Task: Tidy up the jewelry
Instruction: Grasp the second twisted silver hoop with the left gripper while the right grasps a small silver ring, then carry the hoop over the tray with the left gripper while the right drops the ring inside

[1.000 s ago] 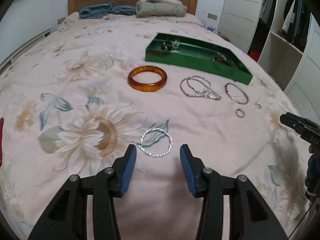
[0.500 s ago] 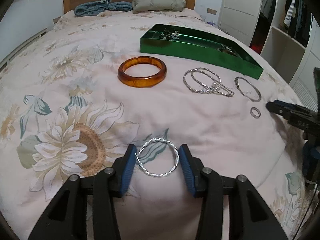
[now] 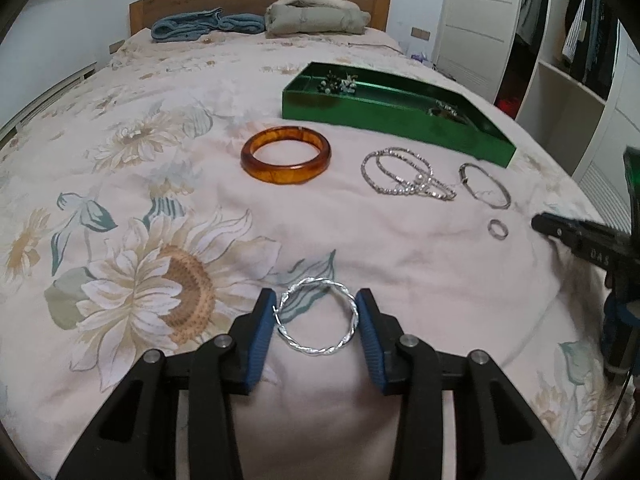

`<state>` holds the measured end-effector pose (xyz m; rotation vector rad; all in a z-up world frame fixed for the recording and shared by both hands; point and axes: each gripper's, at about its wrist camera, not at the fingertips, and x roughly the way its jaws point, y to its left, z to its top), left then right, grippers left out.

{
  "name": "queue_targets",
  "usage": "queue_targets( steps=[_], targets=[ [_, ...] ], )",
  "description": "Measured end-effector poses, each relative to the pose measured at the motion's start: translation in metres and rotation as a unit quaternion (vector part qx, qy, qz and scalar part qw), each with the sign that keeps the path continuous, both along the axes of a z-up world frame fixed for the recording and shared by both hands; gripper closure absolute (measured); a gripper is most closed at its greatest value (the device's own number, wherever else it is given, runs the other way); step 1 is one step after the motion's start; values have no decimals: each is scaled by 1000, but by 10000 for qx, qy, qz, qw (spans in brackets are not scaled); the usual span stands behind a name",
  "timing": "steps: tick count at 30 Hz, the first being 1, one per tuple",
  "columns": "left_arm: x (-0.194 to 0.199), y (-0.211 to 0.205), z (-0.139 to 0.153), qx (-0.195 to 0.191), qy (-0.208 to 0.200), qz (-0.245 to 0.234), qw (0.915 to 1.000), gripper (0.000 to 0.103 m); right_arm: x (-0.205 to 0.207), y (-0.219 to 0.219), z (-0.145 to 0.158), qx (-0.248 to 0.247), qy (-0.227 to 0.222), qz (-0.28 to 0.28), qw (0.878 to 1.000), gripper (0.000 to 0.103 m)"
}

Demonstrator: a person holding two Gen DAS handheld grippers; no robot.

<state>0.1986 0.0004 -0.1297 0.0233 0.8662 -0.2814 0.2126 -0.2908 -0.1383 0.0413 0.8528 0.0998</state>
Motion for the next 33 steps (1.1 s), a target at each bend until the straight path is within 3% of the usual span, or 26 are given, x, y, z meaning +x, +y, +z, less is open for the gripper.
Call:
queue_targets(
  steps=[10,15,18,21,25,33],
  targets=[
    [10,4,50,-327,-422,1,9986,65,-17,-9,54,-8,-519,-110,9986,83],
    [62,-12,91,-392,-752,-29,9964,65,16,-18,96,45,-918,-133,9957,83],
    [106,-29,105,-406,-745,-30,9964,65,53,-25,112,202,-1021,-178,9944,83],
    [143,-49,104,-396,-577,-69,9975,64,90,-28,109,332,-906,-203,9951,83],
    [179,-84,80,-351,-196,-255,9989,64,130,-24,85,308,-607,-152,9976,83],
    [215,-131,32,78,176,-499,9986,64,186,-8,32,181,-25,273,9995,83]
  ],
)
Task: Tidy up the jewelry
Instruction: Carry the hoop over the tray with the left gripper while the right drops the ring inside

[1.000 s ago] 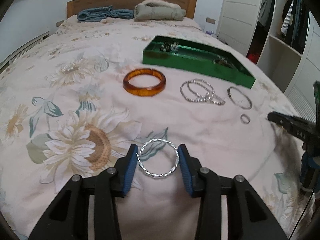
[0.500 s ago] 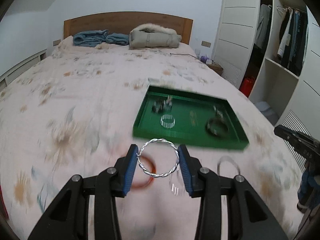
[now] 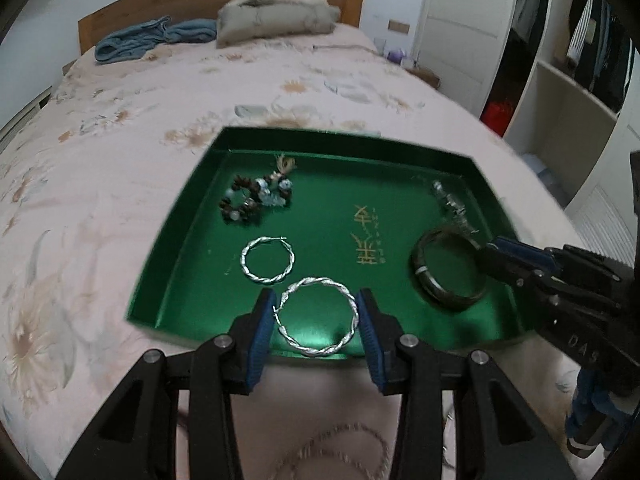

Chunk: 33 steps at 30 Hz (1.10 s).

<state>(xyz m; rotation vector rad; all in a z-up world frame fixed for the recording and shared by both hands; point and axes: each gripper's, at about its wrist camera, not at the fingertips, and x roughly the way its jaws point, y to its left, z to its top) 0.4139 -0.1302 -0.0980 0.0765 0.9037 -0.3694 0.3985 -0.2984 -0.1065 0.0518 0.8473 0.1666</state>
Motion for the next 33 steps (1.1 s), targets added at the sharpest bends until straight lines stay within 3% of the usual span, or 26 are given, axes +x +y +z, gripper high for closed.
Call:
queue_targets(
  steps=[7,13,17,20,25,33],
  targets=[
    [11,-10,-18,239,-25,-121,9996,64,17,5,-26,-341,277,206,9988,82],
    [11,-13,-25,400,-101,-165,9990,64,17,3,-29,-431,267,250,9984,81],
    [11,-12,-23,363,-87,-139,9992,63,15,3,-26,-449,286,231,9983,66],
    [12,-8,-15,176,-3,-105,9998,63,8,0,-16,-370,192,157,9990,64],
    [-6,9,15,20,-217,47,9998,63,-24,-1,18,-308,-127,34,9994,59],
    [-85,55,64,-113,-616,372,9973,63,-132,30,74,-746,-698,-493,9935,38]
  ],
)
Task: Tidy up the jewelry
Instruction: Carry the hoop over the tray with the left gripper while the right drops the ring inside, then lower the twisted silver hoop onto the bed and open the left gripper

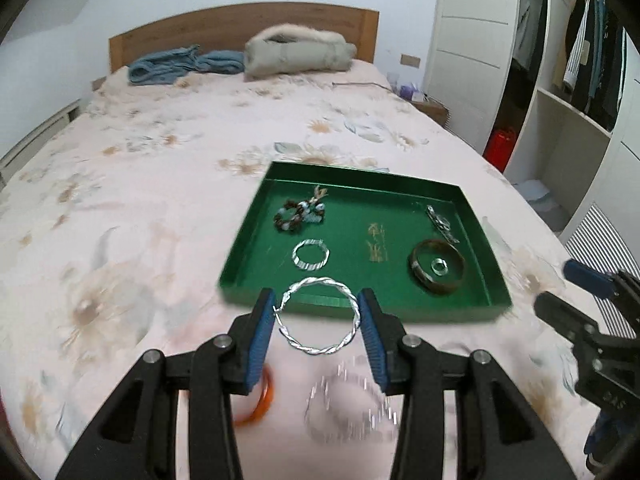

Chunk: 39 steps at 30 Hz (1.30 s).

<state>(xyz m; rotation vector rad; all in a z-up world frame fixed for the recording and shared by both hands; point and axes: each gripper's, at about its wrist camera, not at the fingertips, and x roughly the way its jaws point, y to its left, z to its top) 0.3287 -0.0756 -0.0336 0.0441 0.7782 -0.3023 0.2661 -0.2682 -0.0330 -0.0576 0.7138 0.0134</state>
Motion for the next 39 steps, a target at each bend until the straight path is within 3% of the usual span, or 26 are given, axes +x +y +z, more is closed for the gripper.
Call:
queue_targets(
  steps=[8,20,39],
  targets=[
    [-101,32,24,-5,-245,293,9993,63,-106,15,32,43,-307,-399,9987,30],
    [-206,52,54,-116,-480,390,9980,63,-222,26,71,-213,-811,-556,9949,21],
    [-282,59,78,-175,-790,328,9962,56,-297,44,103,-269,-1230,-415,9912,16]
  ],
)
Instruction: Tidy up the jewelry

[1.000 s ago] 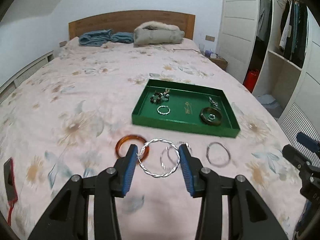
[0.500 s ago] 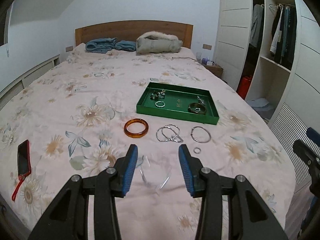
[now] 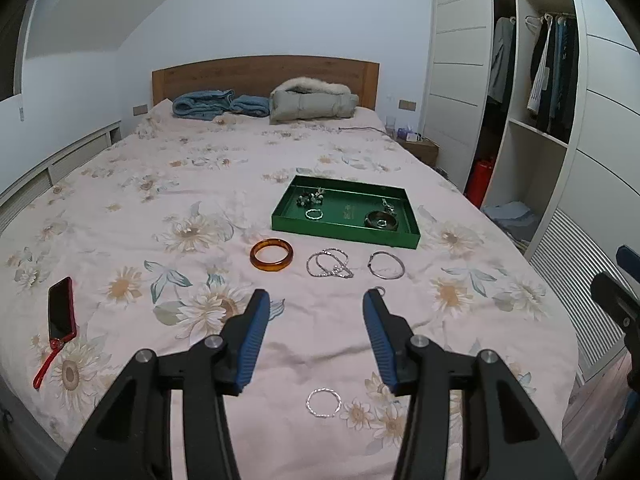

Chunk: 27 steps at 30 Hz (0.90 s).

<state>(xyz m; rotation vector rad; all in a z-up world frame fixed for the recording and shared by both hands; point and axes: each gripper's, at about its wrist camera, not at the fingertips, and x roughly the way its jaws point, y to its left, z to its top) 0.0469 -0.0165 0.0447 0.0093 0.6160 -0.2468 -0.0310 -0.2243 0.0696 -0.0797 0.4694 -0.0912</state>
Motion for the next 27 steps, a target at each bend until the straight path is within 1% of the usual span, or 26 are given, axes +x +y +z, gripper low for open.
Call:
queue_targets(
  steps=[10,13,16,19,22,24,27],
  targets=[
    [-17,8,4,-65,-85,22,9999,56,-19,8,5,-117,-132,25,9998,15],
    [-19,11,3,-56,-110,36,9999,56,-20,9,3,-120,-127,38,9998,14],
    [-20,15,-4,-39,-82,50,9999,56,-17,6,-4,-56,-46,64,10000,14],
    [-21,20,-18,-10,2,52,10000,56,-13,3,-17,66,83,84,9999,14],
    [-20,20,-39,89,151,-39,9998,56,-8,-3,-31,180,188,91,9996,14],
    [-20,17,-60,122,327,-191,9992,55,-2,-7,-40,240,279,64,9993,14],
    [-19,6,-90,224,581,-376,9973,51,4,-13,-51,312,439,30,9985,14]
  ],
)
